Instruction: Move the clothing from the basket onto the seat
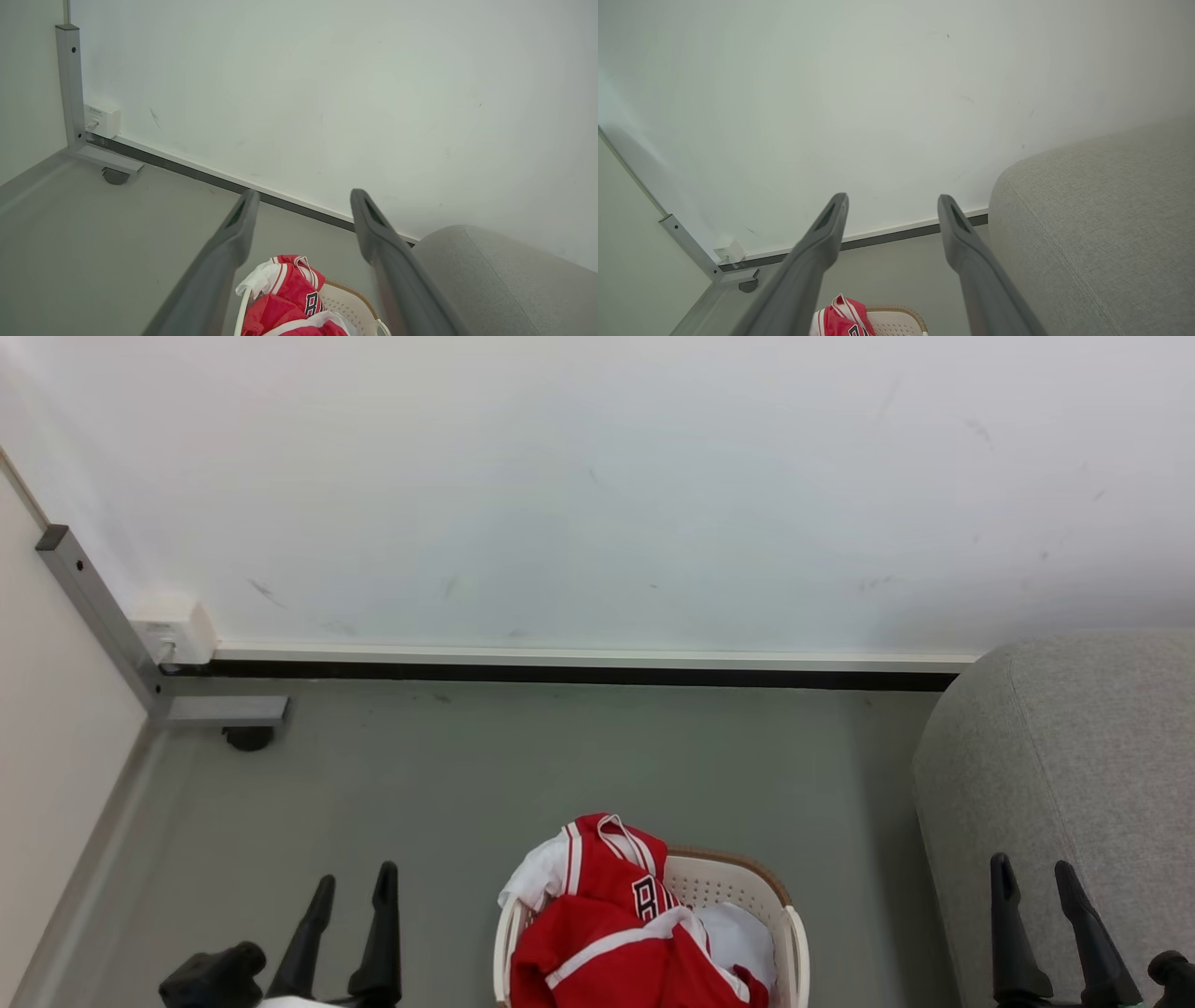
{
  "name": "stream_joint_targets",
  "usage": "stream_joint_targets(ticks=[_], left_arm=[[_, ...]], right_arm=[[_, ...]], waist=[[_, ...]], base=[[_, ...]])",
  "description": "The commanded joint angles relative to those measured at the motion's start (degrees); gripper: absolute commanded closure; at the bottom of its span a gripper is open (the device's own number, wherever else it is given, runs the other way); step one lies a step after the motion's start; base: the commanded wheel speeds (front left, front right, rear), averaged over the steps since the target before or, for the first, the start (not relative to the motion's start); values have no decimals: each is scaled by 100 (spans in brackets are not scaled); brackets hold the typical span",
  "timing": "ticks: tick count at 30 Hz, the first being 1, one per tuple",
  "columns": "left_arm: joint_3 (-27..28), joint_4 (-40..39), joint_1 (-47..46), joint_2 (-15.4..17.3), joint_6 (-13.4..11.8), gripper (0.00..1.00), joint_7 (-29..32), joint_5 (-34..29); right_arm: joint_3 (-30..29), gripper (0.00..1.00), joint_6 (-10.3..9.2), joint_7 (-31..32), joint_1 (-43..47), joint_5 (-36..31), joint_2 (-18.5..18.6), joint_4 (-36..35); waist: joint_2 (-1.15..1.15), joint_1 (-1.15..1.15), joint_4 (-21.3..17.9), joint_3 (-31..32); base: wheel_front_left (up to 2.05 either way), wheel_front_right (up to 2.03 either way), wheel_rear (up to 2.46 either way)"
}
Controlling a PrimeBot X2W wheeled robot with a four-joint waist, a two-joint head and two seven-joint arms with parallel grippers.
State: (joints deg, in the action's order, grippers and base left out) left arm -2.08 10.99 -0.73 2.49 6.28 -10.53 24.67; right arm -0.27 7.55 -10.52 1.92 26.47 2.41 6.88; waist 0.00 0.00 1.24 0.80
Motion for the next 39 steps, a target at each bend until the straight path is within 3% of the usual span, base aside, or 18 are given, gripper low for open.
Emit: stream_joint_targets(ticks=[1, 39], left_arm=[[4, -50, 35, 49, 24, 0, -57, -219], [-215, 0, 218, 60, 85, 0, -472, -1792]], right_arm=[[-32, 0, -8, -58, 25, -191, 55, -53], [-89, 0, -12, -477, 177, -1495, 64, 272]], waist=[[0, 0, 3, 2], [0, 0, 21, 5]], base=[[0, 0, 0], [0, 0, 0]])
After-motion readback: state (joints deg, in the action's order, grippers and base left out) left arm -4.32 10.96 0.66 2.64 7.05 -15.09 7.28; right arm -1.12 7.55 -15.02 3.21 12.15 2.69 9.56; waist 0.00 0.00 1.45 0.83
